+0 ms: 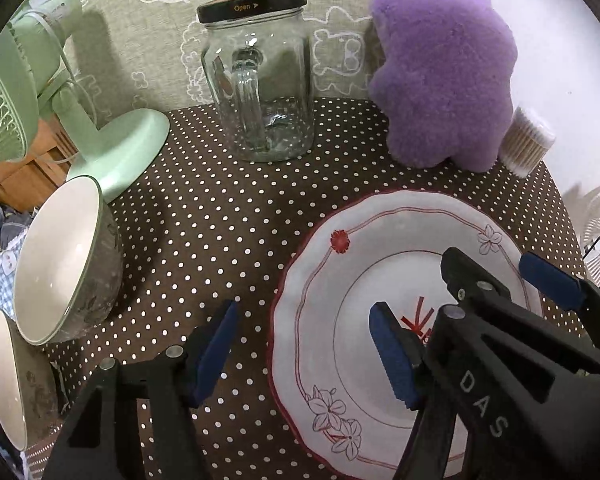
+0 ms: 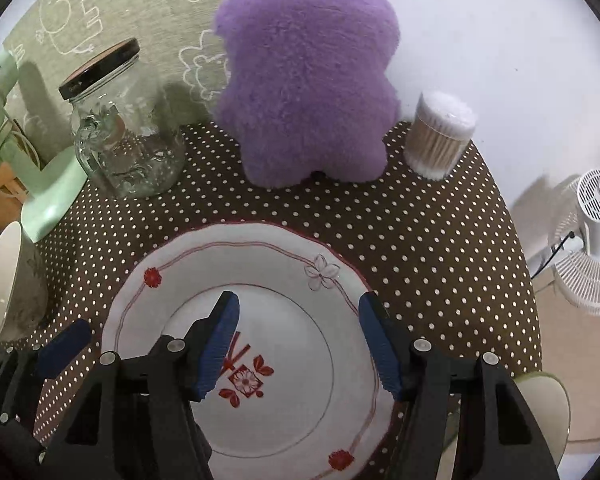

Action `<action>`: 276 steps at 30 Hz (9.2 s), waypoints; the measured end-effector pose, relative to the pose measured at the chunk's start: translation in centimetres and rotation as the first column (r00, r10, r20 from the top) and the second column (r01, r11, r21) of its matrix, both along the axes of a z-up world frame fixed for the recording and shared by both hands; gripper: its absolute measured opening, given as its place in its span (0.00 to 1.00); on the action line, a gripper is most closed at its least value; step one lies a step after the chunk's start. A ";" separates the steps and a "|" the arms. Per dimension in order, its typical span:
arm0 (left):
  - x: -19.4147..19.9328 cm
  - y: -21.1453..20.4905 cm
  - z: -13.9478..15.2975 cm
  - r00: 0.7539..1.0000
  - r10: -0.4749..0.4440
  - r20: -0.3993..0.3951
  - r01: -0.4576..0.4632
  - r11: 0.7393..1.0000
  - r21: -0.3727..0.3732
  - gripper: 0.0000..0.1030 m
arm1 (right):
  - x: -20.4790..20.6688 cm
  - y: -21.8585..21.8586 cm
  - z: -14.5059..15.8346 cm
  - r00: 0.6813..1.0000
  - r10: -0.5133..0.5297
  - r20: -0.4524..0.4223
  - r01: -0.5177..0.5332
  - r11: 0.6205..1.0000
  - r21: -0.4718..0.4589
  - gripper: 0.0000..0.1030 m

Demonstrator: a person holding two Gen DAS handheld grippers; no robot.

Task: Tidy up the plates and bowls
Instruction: 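Lower both grippers to the rim of the white red-rimmed plate, then grip the white red-rimmed plate with both grippers and lift it, then lower the held plate onto the flowered plate stack with both grippers, then open both grippers and move toward the cream patterned bowl, then close both grippers on the rim of the cream patterned bowl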

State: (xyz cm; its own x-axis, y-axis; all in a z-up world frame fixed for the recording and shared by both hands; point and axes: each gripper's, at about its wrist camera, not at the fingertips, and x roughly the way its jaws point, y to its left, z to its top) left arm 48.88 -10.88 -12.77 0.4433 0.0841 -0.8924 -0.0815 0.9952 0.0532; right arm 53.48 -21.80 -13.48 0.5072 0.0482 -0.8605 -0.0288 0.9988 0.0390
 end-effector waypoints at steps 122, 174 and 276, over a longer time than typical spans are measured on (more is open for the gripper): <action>-26.7 0.8 6.0 0.967 -0.256 0.006 0.256 0.963 -0.078 0.45 | -32.8 -1.0 5.4 0.965 -0.254 -0.063 0.248 0.964 -0.092 0.42; -30.0 -3.0 1.3 0.990 -0.128 -0.055 0.132 0.988 0.074 0.56 | -33.7 -4.0 0.5 0.980 -0.053 -0.192 0.047 0.998 -0.036 0.42; -14.8 29.7 3.5 0.993 0.040 0.115 -0.046 0.998 0.052 0.49 | -16.3 28.5 5.8 0.999 0.043 -0.005 -0.043 0.998 0.043 0.47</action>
